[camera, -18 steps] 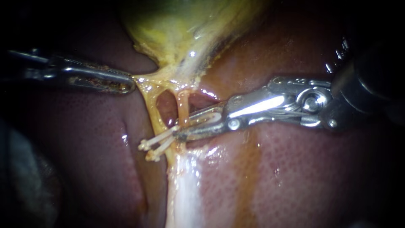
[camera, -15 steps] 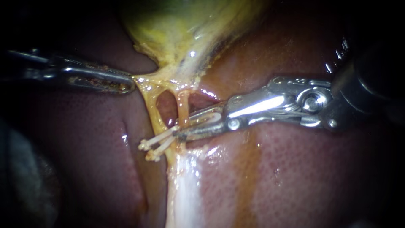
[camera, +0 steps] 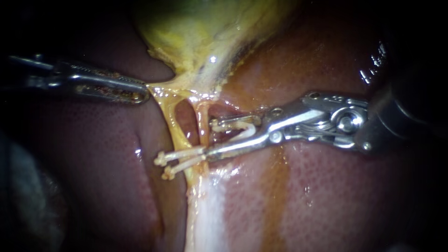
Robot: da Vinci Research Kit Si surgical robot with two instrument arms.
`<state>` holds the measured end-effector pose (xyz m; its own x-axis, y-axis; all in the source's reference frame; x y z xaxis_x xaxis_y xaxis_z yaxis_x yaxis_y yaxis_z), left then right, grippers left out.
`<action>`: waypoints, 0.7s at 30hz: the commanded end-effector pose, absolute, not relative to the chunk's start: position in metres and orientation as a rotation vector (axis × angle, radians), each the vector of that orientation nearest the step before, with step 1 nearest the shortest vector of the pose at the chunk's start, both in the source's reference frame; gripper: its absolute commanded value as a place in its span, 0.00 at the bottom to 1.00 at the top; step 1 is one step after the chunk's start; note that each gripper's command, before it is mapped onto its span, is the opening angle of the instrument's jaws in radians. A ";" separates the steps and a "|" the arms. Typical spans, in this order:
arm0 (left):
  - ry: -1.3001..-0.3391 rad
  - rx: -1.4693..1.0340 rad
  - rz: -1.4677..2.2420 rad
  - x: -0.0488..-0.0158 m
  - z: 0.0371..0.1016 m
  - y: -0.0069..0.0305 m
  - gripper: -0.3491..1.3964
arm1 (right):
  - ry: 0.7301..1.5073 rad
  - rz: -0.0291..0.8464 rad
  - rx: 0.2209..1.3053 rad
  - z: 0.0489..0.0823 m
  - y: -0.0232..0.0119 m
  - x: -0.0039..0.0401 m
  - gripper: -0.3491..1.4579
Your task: Clipping third clip left tube
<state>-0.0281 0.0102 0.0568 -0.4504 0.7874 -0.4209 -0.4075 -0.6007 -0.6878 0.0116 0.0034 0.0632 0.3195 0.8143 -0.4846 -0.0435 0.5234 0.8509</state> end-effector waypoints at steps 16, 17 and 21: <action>-0.653 -0.960 2.088 -0.0281 0.0568 0.0103 0.00 | 1.144 0.735 0.956 0.0592 0.0040 0.0134 0.46; -0.653 -0.960 2.088 -0.0281 0.0568 0.0103 0.00 | 1.149 0.735 0.959 0.0592 0.0040 0.0138 0.46; -0.652 -0.960 2.088 -0.0281 0.0568 0.0103 0.00 | 1.160 0.751 0.971 0.0592 0.0041 0.0150 0.46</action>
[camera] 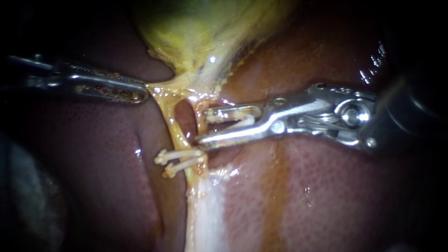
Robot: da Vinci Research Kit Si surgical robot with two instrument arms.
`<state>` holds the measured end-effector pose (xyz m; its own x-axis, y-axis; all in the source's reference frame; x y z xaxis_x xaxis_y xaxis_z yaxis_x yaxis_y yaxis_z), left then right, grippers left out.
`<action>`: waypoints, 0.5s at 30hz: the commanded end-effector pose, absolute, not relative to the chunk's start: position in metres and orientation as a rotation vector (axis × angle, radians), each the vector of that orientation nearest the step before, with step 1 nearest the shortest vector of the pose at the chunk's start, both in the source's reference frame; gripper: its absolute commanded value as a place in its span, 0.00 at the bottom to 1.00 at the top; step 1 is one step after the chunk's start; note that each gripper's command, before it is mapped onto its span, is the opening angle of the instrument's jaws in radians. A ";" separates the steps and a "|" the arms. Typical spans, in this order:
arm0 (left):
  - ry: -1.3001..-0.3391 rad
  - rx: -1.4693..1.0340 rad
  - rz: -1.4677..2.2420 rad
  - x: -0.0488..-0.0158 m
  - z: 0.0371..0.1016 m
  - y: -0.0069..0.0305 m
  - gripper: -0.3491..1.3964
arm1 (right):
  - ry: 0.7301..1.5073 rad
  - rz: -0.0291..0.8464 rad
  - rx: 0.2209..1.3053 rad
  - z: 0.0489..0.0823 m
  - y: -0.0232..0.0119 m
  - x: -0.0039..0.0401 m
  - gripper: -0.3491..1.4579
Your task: Clipping third clip left tube
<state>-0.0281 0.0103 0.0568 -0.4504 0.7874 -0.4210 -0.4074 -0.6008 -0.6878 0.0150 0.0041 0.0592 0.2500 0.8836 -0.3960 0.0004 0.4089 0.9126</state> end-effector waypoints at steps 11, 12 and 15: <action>-0.652 -0.960 2.088 -0.0282 0.0569 0.0103 0.00 | 1.149 0.766 0.999 0.0602 0.0035 0.0158 0.46; -0.652 -0.960 2.088 -0.0282 0.0569 0.0103 0.00 | 1.146 0.769 1.002 0.0605 0.0033 0.0159 0.46; -0.652 -0.960 2.088 -0.0282 0.0569 0.0103 0.00 | 1.134 0.788 1.013 0.0617 0.0028 0.0163 0.46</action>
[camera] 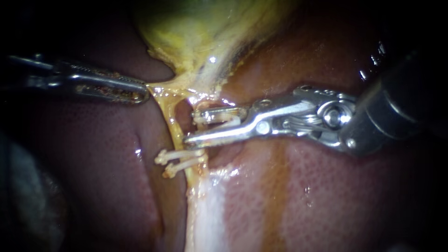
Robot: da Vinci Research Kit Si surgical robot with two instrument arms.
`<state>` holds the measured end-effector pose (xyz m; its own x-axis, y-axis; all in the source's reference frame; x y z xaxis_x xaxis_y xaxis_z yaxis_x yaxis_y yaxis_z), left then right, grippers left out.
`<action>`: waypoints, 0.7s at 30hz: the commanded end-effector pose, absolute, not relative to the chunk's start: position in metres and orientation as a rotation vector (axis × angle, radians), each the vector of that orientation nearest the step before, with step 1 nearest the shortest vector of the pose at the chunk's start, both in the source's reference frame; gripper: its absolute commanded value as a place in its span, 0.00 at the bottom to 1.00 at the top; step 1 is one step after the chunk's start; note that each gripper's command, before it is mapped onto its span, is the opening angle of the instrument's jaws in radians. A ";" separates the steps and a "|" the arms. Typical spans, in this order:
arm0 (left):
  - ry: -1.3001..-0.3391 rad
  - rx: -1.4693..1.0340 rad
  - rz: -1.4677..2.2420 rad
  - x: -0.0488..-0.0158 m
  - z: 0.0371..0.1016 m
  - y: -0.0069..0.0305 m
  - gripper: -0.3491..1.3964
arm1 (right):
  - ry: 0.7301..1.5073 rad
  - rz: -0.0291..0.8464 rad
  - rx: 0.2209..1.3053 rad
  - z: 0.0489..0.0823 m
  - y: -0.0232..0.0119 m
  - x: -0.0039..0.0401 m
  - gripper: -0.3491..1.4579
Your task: Clipping third clip left tube
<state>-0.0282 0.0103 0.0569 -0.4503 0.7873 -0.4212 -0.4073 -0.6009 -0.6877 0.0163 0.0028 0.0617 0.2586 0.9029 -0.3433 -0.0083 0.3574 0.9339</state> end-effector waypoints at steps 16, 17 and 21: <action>-0.652 -0.960 2.088 -0.0282 0.0569 0.0103 0.00 | 1.129 0.794 1.042 0.0643 0.0026 0.0195 0.45; -0.652 -0.960 2.088 -0.0282 0.0569 0.0103 0.00 | 1.132 0.795 1.042 0.0643 0.0026 0.0199 0.45; -0.652 -0.960 2.088 -0.0282 0.0569 0.0103 0.00 | 1.149 0.795 1.045 0.0644 0.0020 0.0217 0.45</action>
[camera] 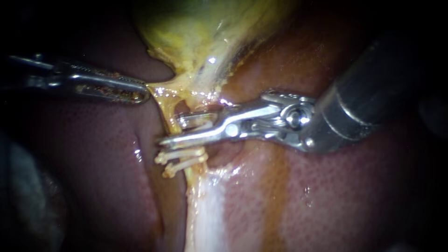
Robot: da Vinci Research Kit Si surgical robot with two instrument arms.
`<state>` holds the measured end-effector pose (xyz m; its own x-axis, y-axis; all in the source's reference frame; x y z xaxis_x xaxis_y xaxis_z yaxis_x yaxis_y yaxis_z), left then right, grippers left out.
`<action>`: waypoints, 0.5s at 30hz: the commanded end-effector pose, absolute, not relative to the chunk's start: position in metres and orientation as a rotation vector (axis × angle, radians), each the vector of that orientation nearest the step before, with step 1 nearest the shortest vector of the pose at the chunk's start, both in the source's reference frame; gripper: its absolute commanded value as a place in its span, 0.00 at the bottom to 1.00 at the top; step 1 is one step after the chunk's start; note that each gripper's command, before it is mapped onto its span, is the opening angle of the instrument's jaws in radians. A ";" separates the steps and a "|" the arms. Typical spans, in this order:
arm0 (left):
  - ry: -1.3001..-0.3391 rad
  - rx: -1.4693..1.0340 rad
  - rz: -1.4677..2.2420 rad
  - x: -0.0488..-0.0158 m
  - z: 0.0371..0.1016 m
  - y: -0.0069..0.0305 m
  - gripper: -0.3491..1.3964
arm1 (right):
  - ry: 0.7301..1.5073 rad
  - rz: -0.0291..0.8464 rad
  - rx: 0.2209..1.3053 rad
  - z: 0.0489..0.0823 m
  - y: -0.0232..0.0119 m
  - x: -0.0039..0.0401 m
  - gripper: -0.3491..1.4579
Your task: Clipping third clip left tube
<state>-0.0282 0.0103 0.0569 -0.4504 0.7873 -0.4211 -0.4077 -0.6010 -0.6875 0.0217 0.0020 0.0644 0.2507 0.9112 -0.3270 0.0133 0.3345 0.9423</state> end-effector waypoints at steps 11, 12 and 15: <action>-0.652 -0.960 2.088 -0.0282 0.0569 0.0103 0.00 | 1.208 0.806 1.068 0.0631 0.0017 0.0238 0.47; -0.652 -0.960 2.088 -0.0282 0.0569 0.0103 0.00 | 1.216 0.809 1.074 0.0626 0.0019 0.0239 0.47; -0.652 -0.960 2.088 -0.0282 0.0569 0.0103 0.00 | 1.245 0.820 1.091 0.0611 0.0026 0.0242 0.47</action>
